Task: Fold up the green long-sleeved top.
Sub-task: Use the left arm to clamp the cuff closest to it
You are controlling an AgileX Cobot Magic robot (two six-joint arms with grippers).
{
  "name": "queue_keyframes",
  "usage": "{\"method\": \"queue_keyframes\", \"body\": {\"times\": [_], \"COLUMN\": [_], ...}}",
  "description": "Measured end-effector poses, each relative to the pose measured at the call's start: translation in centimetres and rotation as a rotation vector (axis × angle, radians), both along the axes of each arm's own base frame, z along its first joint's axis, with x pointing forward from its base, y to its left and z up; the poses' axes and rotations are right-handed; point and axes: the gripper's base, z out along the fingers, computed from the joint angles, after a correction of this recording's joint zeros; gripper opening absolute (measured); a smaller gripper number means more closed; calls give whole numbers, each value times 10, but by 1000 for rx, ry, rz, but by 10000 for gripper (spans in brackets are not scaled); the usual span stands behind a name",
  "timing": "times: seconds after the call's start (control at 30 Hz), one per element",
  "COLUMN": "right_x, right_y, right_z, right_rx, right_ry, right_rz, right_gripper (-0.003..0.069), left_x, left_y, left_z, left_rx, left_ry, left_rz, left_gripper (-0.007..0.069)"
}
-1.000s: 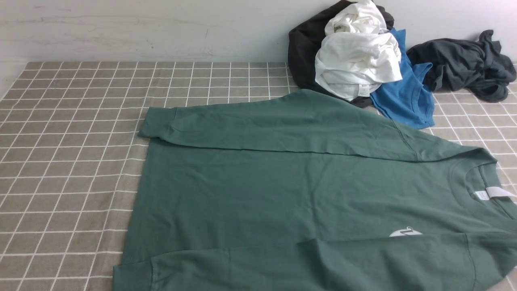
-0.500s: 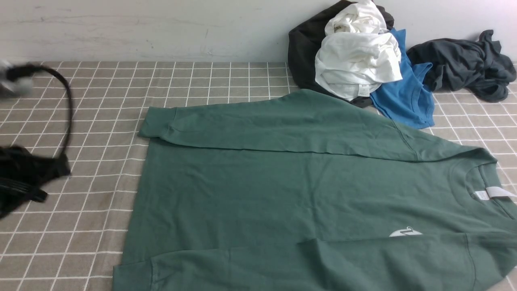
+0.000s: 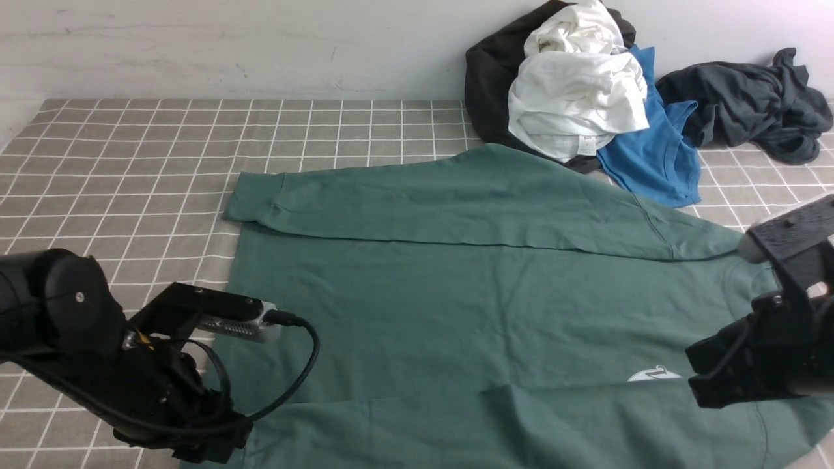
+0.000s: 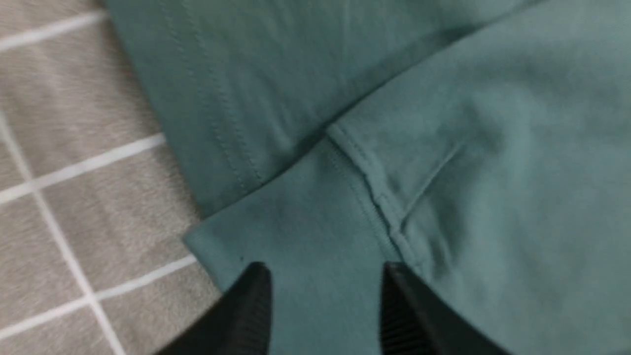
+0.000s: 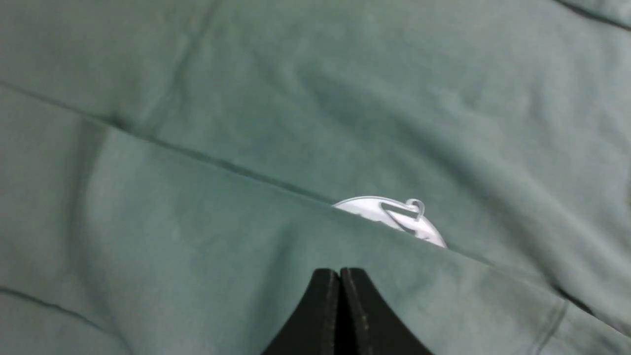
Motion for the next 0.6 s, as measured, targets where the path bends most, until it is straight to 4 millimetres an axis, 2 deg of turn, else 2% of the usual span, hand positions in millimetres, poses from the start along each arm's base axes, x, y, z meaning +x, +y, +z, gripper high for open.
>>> {"method": "queue_keyframes", "body": {"times": [0.03,0.1,0.3,0.37,0.47,0.6], "right_x": [1,2,2,2,2,2], "right_y": [2,2,3,5,6,6], "right_z": [-2,-3,-3,-3,-3,-3], "right_rx": [-3,-4,16,28,42,51], "right_ry": [7,8,9,12,15,17], "right_rz": [8,11,-2,-5,-8,-13], "right_gripper": [-10,-10,-10,-10,-10,-10], "left_x": [4,8,13,13,15,17], "left_y": [0,1,4,4,4,3], "left_z": [-4,-4,-2,-5,-14,-16], "left_rx": [11,20,58,61,72,74], "left_ry": [22,23,33,45,78,82], "left_rz": [47,93,147,152,151,149], "left_gripper": [393,423,419,386,279,97]}}
